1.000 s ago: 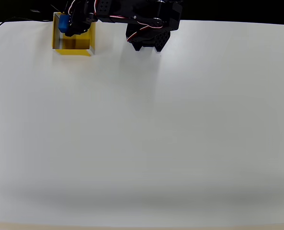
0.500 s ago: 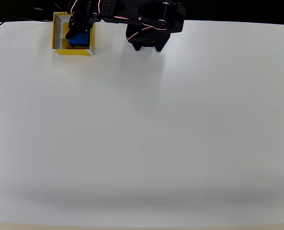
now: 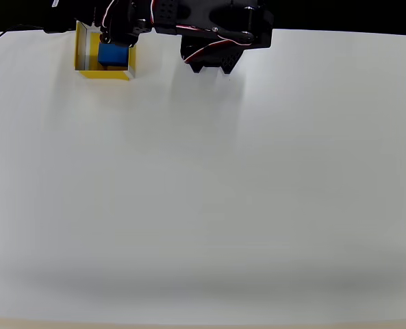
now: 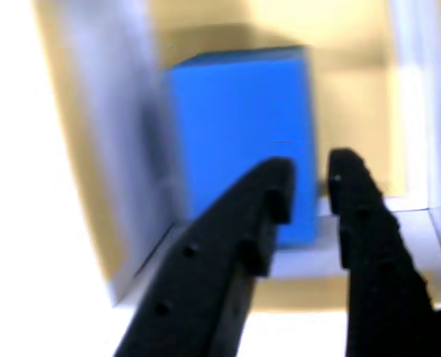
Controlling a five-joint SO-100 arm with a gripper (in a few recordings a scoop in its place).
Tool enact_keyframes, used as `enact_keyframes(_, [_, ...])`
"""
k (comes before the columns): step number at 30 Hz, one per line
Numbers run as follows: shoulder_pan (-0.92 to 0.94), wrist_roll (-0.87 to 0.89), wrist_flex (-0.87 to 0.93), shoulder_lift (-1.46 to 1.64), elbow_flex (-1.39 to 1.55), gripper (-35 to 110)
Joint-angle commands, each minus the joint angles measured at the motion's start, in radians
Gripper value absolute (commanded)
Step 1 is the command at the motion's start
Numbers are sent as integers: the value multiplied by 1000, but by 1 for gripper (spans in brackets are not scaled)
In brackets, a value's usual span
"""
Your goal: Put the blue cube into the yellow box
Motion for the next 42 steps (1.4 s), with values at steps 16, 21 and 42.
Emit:
enact_keyframes(16, [-982,12,-101,301,-51,0])
enact_keyframes(21, [-1197,-23,-129,448,120,0])
enact_keyframes(42, [-1424,-3,9,827,673,0])
